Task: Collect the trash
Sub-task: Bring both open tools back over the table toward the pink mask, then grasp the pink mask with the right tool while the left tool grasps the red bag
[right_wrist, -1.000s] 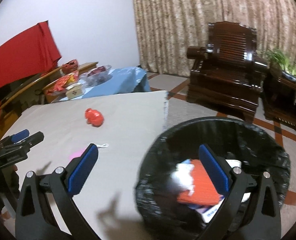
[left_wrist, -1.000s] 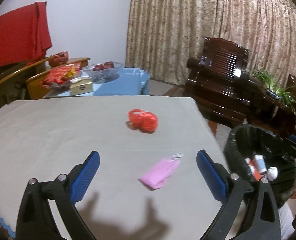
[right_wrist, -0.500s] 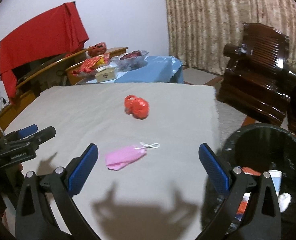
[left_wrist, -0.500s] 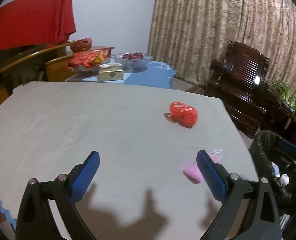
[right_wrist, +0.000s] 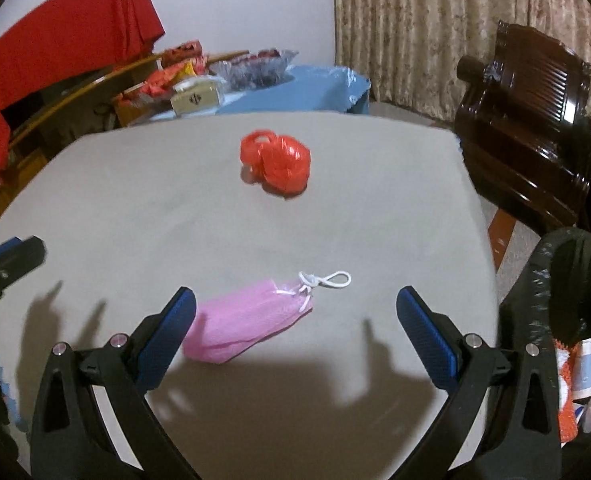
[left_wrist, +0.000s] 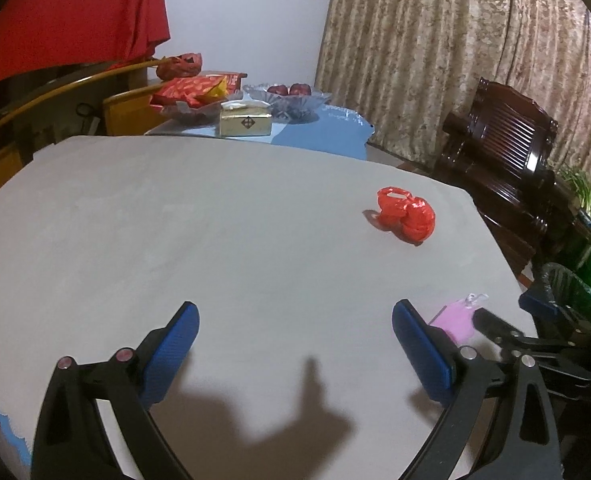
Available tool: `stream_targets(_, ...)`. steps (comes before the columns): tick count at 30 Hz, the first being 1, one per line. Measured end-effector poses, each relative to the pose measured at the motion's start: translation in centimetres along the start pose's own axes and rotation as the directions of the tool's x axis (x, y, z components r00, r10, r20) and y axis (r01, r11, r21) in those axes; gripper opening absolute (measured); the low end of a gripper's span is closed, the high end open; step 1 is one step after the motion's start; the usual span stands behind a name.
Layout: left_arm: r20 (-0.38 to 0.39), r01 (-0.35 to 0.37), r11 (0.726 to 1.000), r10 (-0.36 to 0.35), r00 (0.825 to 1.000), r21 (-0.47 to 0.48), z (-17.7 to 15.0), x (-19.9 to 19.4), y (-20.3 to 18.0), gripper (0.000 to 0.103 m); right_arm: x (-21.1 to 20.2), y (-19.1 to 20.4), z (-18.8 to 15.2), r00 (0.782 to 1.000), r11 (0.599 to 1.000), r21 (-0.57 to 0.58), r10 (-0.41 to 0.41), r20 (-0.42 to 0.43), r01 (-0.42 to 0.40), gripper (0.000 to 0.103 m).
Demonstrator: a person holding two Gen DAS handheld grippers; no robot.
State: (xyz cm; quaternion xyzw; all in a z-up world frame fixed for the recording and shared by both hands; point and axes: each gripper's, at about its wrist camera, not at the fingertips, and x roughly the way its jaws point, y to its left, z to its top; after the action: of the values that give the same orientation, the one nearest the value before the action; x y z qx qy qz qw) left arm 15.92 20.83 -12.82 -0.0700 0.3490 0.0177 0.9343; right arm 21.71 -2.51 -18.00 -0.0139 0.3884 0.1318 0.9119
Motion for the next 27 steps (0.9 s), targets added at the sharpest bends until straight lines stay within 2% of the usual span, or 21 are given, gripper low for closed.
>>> stream_targets(9, -0.011, -0.008, 1.0, 0.008, 1.0, 0.017, 0.4, 1.1, 0.2, 0.095, 2.9, 0.6, -0.6, 0.996, 1.0, -0.011, 0.018, -0.088, -0.019, 0.095)
stream_targets(17, -0.031, -0.002, 1.0, 0.003, 1.0, 0.022, 0.6, 2.2, 0.0, 0.095, 3.0, 1.8, -0.6, 0.989, 0.995, -0.037, 0.085, -0.118, -0.09, 0.056)
stream_targets(19, -0.034, 0.002, 1.0, -0.001, 0.999, 0.022, 0.6, 2.3, -0.2, 0.095, 2.9, 2.1, -0.6, 0.987, 0.993, -0.05, 0.104, -0.119, -0.111, 0.038)
stream_targets(22, -0.037, 0.008, 1.0, -0.008, 0.999, 0.023, 0.8, 2.7, -0.4, 0.095, 2.6, 1.9, -0.4, 0.985, 0.99, -0.042, 0.129, -0.117, -0.135, 0.021)
stream_targets(25, -0.043, 0.016, 1.0, -0.015, 0.999, 0.022, 1.1, 3.2, -0.7, 0.095, 2.6, 1.7, -0.1, 0.981, 0.986, -0.036, 0.157, -0.113, -0.162, 0.01)
stream_targets(27, -0.045, 0.02, 1.0, -0.019, 0.999, 0.023, 1.2, 3.5, -1.0, 0.095, 2.3, 1.4, 0.2, 0.981, 0.986, -0.031, 0.163, -0.105, -0.167, 0.008)
